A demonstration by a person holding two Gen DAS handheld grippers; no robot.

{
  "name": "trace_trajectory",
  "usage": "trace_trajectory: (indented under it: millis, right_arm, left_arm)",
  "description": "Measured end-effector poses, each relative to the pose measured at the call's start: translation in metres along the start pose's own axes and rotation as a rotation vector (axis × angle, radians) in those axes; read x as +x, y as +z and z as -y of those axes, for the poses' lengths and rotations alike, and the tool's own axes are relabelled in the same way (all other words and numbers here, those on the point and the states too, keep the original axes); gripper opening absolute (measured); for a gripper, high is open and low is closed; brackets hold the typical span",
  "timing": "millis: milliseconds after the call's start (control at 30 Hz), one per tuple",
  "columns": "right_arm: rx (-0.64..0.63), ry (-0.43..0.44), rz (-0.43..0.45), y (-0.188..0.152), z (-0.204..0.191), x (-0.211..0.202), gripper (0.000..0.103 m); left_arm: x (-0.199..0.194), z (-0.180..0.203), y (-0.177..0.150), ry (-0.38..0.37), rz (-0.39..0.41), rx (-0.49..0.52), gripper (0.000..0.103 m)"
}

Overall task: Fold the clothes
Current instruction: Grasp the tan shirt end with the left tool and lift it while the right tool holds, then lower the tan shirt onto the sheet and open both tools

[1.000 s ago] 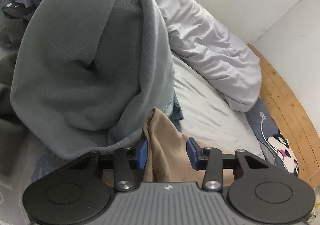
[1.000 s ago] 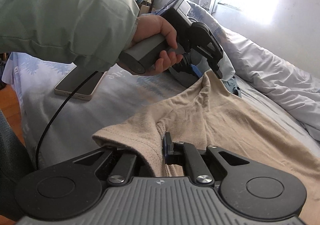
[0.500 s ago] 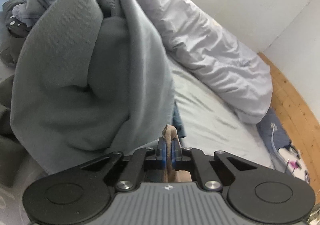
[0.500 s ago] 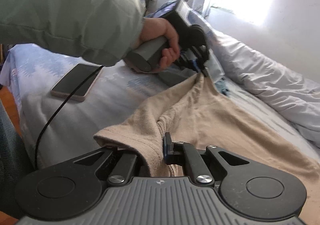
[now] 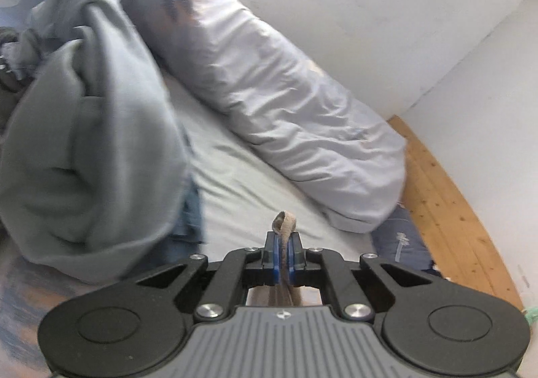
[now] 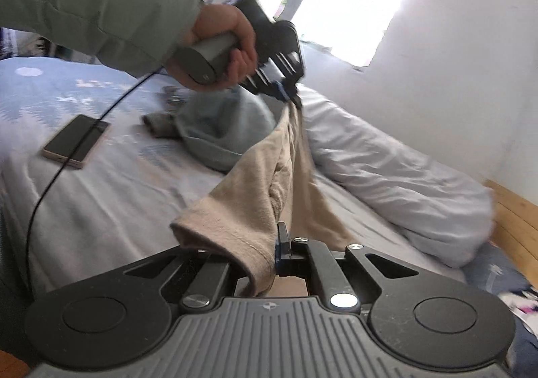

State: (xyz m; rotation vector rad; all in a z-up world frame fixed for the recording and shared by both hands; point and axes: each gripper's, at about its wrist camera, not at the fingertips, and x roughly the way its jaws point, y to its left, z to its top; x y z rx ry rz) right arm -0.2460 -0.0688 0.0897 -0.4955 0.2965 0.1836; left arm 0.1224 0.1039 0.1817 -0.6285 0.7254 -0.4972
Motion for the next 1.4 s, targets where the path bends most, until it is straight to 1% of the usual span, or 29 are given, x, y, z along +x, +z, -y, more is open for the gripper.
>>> trace_trajectory:
  millis: [100,367,633,733,900,1100,1200,1400]
  right_arm:
    - [0.050,-0.045,-0.025,-0.010,0.016,-0.013,0.002]
    - [0.136,-0.126,-0.051,-0.044,0.057,-0.029,0.002]
    - [0.230,-0.202,-0.134,-0.093,0.117,-0.029,0.002]
    - [0.252,-0.212,-0.158,-0.110,0.139,-0.030,0.002]
    - [0.284,-0.224,-0.191,-0.138,0.173,-0.029,0.002]
    - [0.382,-0.249,-0.216,-0.165,0.204,-0.030,0.002]
    - [0.429,-0.239,-0.236,-0.175,0.215,-0.026,0.002]
    - [0.494,-0.233,-0.266,-0.193,0.230,-0.017,0.001]
  left_arm:
    - [0.008,0.030,-0.007,-0.019,-0.009,0.002,0.002]
    - [0.057,0.109,-0.042,0.009,-0.034,0.040,0.002]
    - [0.124,0.182,-0.094,0.054,-0.080,0.133,0.002]
    - [0.152,0.205,-0.115,0.104,-0.081,0.171,0.002]
    - [0.197,0.231,-0.145,0.120,-0.114,0.197,0.002]
    - [0.245,0.258,-0.178,0.145,-0.162,0.251,0.002]
    - [0.272,0.262,-0.191,0.184,-0.182,0.265,0.002]
    - [0.309,0.258,-0.208,0.227,-0.213,0.283,0.002]
